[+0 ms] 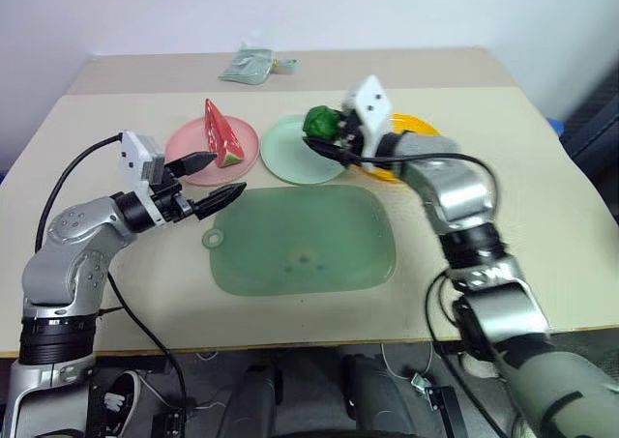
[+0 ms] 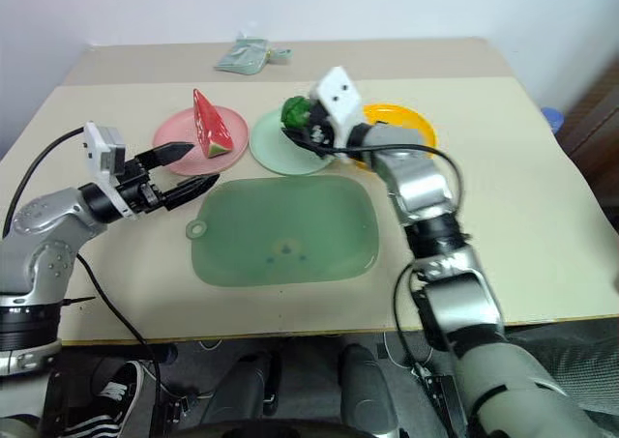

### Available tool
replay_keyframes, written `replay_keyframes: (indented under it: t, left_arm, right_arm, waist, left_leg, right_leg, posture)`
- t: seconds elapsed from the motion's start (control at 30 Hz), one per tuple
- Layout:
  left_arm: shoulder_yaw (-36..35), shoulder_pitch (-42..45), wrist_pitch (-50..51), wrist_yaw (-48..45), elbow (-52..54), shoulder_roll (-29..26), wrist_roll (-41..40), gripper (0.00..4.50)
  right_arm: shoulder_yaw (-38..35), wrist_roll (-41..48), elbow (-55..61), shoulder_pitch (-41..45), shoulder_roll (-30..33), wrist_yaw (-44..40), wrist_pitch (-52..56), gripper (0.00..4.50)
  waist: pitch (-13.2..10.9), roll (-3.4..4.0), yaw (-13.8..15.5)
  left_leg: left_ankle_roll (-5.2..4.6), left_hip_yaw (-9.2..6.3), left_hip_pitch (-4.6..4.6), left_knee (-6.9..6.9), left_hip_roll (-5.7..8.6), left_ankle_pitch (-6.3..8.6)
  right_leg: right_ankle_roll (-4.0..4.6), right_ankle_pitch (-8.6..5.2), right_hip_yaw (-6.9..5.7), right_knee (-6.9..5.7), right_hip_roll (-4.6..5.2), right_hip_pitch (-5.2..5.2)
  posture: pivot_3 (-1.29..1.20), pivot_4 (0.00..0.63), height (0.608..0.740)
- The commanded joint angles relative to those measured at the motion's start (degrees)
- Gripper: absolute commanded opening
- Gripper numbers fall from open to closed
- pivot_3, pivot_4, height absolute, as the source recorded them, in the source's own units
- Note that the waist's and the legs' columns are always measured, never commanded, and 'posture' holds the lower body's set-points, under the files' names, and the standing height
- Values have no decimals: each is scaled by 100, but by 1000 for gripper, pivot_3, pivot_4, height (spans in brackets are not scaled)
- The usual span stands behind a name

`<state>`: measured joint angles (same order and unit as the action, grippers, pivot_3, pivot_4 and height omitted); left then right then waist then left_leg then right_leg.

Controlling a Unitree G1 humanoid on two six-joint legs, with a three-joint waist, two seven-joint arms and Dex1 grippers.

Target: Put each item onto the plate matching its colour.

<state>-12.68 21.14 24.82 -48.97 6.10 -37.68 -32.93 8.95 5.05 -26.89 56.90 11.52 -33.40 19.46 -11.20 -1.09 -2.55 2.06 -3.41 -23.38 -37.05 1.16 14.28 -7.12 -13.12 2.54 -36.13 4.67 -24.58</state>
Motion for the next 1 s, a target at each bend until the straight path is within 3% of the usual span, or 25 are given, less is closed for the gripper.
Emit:
replay_keyframes:
  t: [0.03, 0.07, 0.23, 0.37, 0.5, 0.8, 1.0]
  left_arm:
    - [-59, 102, -222, 256, -1, 87, 190, 4500]
    - [-74, 47, -213, 236, 52, 89, 165, 4500]
    - [-204, -286, -254, 228, 332, 82, 105, 4500]
    - [-302, -458, -294, 313, 457, 120, 46, 4500]
    - [-381, -600, -329, -39, 518, 78, -203, 4500]
    - [-168, -578, -78, -975, 445, -14, -732, 4500]
    - [265, -67, 18, -1588, -176, 152, -769, 4500]
  right_arm:
    - [223, -633, -1130, 558, -310, 708, -986, 2168]
    - [168, -599, -1546, 686, -460, 743, -1071, 2168]
    - [36, -587, -2472, 852, -591, 531, -1434, 4455]
    - [-565, -69, -2222, 862, -488, 414, -1503, 4455]
    - [-1294, 1352, -332, 326, -185, -847, -643, 4455]
    - [-1006, 1725, 3175, -2427, 2011, -2900, -646, 4455]
    - [-1701, 2034, 4310, -3733, 3027, -2919, -264, 4455]
  waist:
    - [0, 0, 8]
    - [0, 0, 6]
    - [-1, 2, -1]
    - [-2, 3, 0]
    - [-3, 5, 7]
    - [-2, 3, 49]
    - [-1, 5, 24]
  left_leg:
    - [4, 0, -1, 4, 0, -3]
    - [9, -2, -4, 5, 0, -5]
    - [10, -2, -4, 8, 1, -6]
    - [11, -3, -4, 8, 1, -6]
    - [10, -4, -5, 8, 0, -6]
    - [6, -3, -1, 1, 0, -3]
    - [5, 1, 4, -3, -2, -3]
  right_leg:
    - [0, 0, 1, 1, 0, -3]
    - [0, 0, 0, 2, 0, -4]
    - [0, 0, 0, 4, 0, -5]
    - [0, 0, 0, 2, 0, -5]
    - [0, 0, 0, 3, 0, -4]
    - [-1, -1, -4, 9, 1, 11]
    - [-1, -2, -1, 3, -1, 11]
  posture:
    - [0, 150, 738]
    - [0, 150, 738]
    - [0, 150, 738]
    - [0, 150, 738]
    - [0, 150, 738]
    - [0, 150, 738]
    - [0, 150, 738]
